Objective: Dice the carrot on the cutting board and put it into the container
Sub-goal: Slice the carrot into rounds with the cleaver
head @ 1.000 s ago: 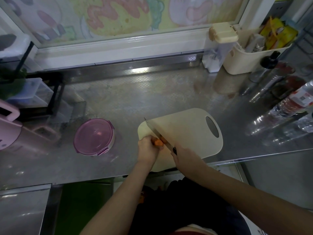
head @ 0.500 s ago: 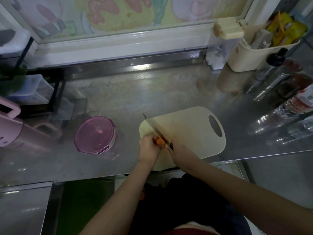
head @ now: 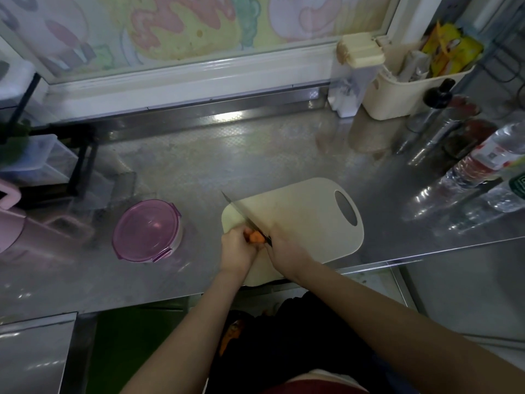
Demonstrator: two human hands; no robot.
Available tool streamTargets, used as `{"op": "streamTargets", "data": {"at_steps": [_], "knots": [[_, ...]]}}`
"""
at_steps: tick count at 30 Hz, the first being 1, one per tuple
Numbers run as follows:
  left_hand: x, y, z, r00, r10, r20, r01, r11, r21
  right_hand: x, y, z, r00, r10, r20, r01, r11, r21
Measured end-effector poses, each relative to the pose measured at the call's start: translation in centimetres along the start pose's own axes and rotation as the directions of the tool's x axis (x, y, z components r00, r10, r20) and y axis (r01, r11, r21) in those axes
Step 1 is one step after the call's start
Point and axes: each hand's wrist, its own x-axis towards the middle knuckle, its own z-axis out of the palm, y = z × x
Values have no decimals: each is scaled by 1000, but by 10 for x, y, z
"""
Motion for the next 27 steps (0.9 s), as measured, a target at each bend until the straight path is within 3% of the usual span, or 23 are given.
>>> {"op": "streamTargets", "data": {"at_steps": [7, 12, 19, 23, 27], "knots": [[-5, 1, -2, 1000, 2, 1, -2, 1000, -26, 4, 6, -20, 997, -80, -14, 80, 997, -11], [-4, -3, 0, 1000, 26, 12, -26, 1000, -9, 1, 11, -35, 993, -96, -72, 102, 991, 87], [-10, -7, 9, 999, -25, 41, 31, 987, -157, -4, 15, -50, 995, -59, -79, 71, 985, 159], [-10, -4, 14, 1000, -28, -1, 28, 990, -137, -12, 18, -52, 997, -71, -26, 74, 979, 190], [-5, -1, 12, 998, 47, 31, -47, 999, 15, -16, 23, -49, 998, -65, -16, 67, 978, 196]]}}
